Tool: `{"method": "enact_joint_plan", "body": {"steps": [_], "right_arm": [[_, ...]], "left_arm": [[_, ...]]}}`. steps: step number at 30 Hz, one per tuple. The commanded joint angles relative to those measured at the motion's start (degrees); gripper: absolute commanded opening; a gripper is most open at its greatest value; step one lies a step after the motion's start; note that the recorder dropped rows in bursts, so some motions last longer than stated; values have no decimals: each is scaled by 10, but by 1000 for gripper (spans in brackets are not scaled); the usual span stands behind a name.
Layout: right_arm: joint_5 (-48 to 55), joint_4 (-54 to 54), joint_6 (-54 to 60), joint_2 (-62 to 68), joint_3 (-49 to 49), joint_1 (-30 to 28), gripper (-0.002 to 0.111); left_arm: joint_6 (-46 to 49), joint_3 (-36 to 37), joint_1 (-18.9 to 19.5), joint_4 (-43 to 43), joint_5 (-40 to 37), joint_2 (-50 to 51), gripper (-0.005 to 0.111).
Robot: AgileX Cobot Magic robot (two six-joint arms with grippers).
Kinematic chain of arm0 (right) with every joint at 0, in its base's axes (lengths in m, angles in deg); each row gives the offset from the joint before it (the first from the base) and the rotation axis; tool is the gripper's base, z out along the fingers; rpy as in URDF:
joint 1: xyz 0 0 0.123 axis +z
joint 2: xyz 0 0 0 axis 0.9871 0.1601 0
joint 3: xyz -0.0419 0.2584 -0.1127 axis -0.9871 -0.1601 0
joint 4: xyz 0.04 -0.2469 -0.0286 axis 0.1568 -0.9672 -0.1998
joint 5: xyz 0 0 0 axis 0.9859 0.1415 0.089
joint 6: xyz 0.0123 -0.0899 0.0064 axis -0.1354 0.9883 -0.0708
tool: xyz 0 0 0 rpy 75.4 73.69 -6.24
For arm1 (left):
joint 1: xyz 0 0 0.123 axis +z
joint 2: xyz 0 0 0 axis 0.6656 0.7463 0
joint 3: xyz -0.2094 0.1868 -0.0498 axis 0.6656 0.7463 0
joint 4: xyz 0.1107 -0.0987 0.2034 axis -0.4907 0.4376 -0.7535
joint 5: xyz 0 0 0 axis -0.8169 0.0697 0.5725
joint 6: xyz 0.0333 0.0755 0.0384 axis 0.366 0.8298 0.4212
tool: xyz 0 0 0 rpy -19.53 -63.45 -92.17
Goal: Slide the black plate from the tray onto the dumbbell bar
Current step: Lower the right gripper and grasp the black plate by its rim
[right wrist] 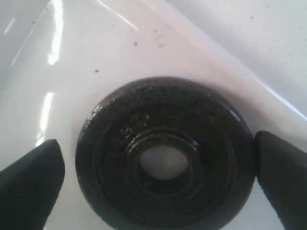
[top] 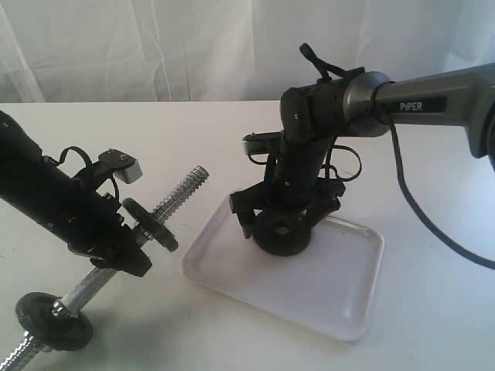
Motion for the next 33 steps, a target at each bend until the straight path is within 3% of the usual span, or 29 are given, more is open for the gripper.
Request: {"method": "enact_joint_plan", "body": {"steps": [1, 27, 29, 30, 31, 32, 33], "right_arm": [[-15, -17, -4, -1, 2, 8, 105], [-19, -45, -4, 35, 2, 14, 105], [-17, -45, -5, 35, 2, 14, 98], [-17, -45, -15, 35, 2, 14, 86], [-16, -45, -20, 35, 2, 14, 73], [-16, -41, -20, 35, 2, 14, 46], [-16, -37, -20, 35, 2, 14, 32]], "left_arm": [[0, -11, -1, 54, -23, -30, 0], [0, -11, -1, 54, -17, -30, 0], [0, -11, -1, 54, -16, -30, 0], [0, -11, -1, 54, -16, -30, 0], [0, -11, -1, 54, -16, -30, 0], [0, -11, -1, 54, -16, -30, 0], [0, -11, -1, 54, -16, -30, 0]]}}
